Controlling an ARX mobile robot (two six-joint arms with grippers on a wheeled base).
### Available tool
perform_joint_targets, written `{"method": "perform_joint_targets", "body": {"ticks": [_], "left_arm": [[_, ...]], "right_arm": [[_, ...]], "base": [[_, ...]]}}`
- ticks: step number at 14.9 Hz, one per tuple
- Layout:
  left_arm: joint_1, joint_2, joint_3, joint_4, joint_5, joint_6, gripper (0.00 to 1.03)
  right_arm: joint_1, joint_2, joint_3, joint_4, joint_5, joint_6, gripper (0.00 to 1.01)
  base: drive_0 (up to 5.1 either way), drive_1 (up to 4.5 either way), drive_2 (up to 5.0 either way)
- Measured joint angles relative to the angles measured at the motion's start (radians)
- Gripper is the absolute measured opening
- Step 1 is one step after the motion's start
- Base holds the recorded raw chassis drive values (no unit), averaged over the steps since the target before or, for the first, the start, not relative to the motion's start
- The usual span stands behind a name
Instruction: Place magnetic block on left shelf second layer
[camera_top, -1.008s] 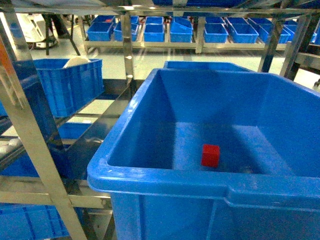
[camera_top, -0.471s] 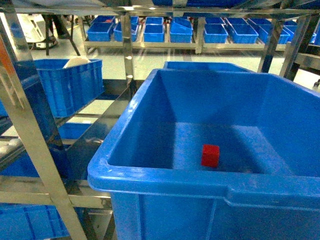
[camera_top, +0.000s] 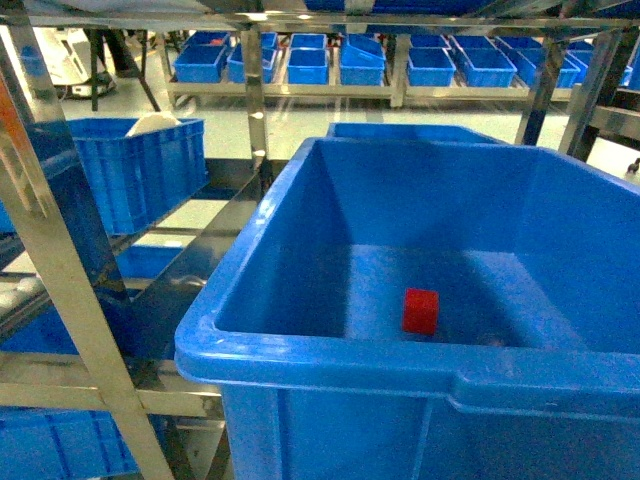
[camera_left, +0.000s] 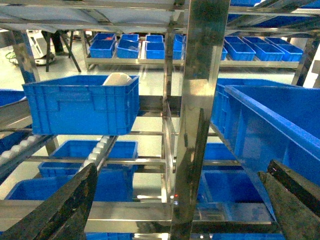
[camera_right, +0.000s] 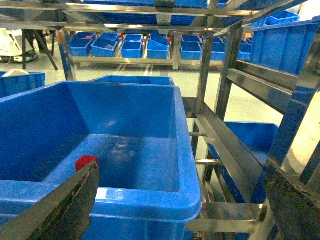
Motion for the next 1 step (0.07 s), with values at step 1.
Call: {"method": "perform_joint_targets", "body": {"ticks": [1], "left_arm": [[0.0, 0.0, 0.0, 0.0, 0.0, 0.0, 0.98]], "right_arm": [[0.0, 0.0, 0.0, 0.0, 0.0, 0.0, 0.98]], "base": [[0.0, 0.0, 0.0]]}}
